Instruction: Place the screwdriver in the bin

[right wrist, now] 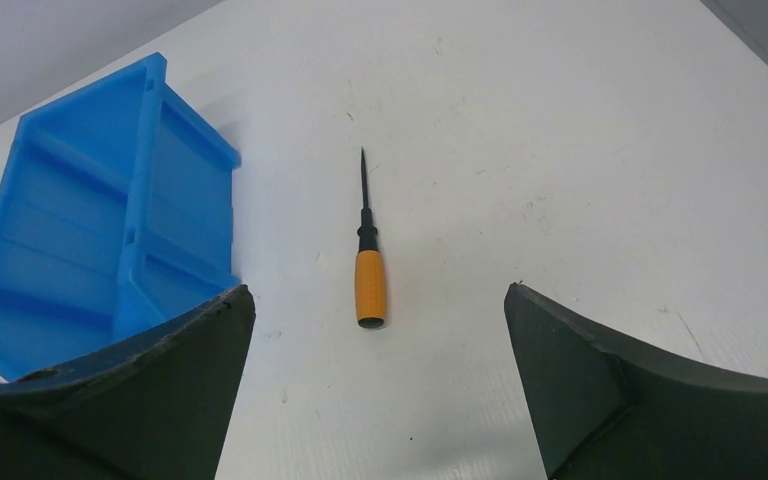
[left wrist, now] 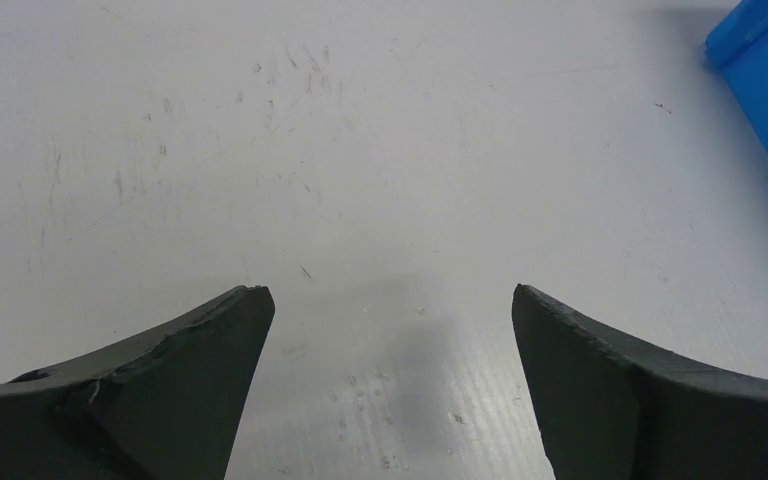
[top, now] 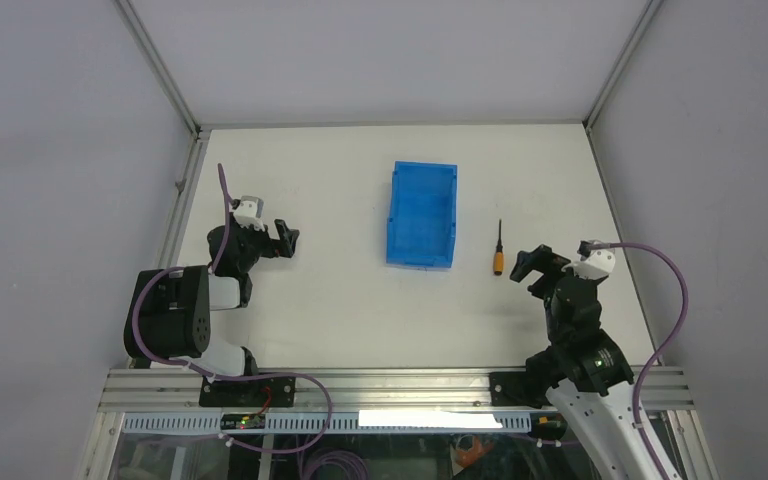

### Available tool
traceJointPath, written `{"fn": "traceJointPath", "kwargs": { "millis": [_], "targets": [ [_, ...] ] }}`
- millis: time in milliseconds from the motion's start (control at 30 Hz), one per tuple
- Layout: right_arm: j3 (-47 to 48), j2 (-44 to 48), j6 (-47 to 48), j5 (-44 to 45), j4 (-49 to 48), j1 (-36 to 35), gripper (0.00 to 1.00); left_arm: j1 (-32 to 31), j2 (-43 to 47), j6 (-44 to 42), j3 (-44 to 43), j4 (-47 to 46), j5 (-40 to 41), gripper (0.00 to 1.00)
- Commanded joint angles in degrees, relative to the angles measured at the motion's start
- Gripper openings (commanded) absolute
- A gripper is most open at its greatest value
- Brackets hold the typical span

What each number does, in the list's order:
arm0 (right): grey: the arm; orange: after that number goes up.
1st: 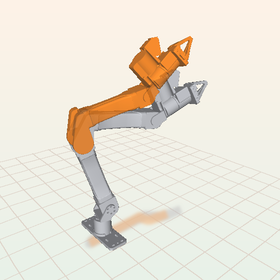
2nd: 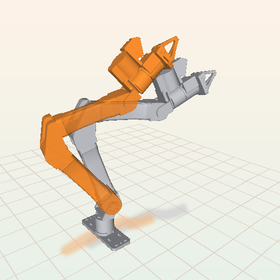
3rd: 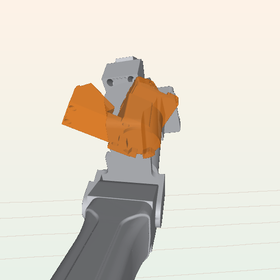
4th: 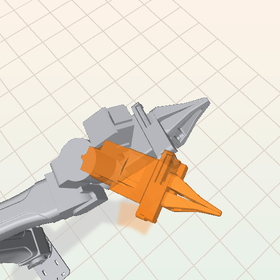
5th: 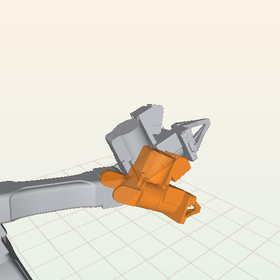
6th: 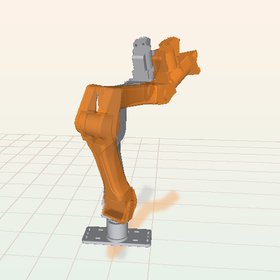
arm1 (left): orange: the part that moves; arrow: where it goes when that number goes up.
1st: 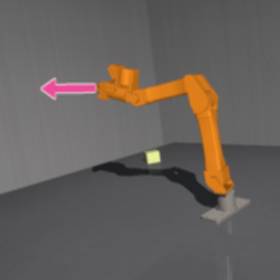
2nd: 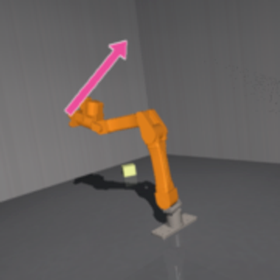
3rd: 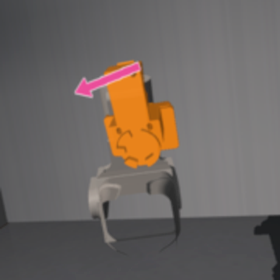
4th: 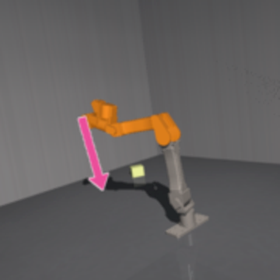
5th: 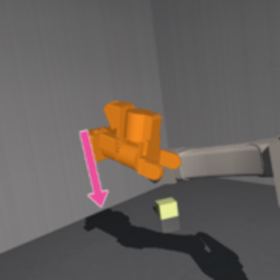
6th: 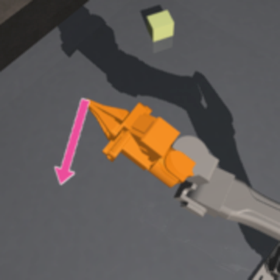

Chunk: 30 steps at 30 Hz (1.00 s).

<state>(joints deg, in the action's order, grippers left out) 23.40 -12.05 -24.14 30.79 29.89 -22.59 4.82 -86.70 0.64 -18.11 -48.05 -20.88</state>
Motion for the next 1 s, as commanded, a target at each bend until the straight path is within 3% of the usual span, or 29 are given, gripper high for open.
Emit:
{"fn": "traceJointPath", "kwargs": {
  "millis": [0, 233, 400, 500, 633, 733, 833, 967],
  "targets": [
    [0.34, 1.73, -0.21, 0.44, -1.99, 0.02, 0.99, -0.57, 0.01, -0.02, -1.17, -4.15, 0.41, 0.99],
    [7.11, -0.07, 4.92, -6.8, -8.2, 0.05, 0.99, -0.55, 0.03, -0.03, -1.19, -4.15, 0.4, 0.99],
    [19.01, -12.54, 9.35, -8.94, -11.46, 0.0, 0.98, -0.6, -0.02, -0.03, -1.16, -4.15, 0.41, 0.99],
    [33.36, -26.83, 11.3, -7.2, -1.86, 0.02, 0.99, -0.58, 0.02, -0.03, -1.18, -4.15, 0.41, 0.99],
    [59.17, -48.92, 9.68, -6.76, 21.29, 1.89, 0.99, -0.6, 0.0, -0.03, -1.19, -4.15, 0.4, 0.99],
    [75.88, -65.71, 9.99, -14.46, 37.66, 7.19, 0.99, -0.53, 0.03, -0.03, -1.15, -4.15, 0.4, 0.99],
    [80.99, -75.66, 11.77, -21.43, 43.54, 11.72, 0.99, -0.58, 0.03, -0.03, -1.15, -4.15, 0.41, 0.99],
    [74.85, -84.77, 12.23, -26.78, 40.17, 14.83, 0.93, -0.6, 0.01, -0.03, -1.14, -4.15, 0.41, 0.99]
  ]
}}
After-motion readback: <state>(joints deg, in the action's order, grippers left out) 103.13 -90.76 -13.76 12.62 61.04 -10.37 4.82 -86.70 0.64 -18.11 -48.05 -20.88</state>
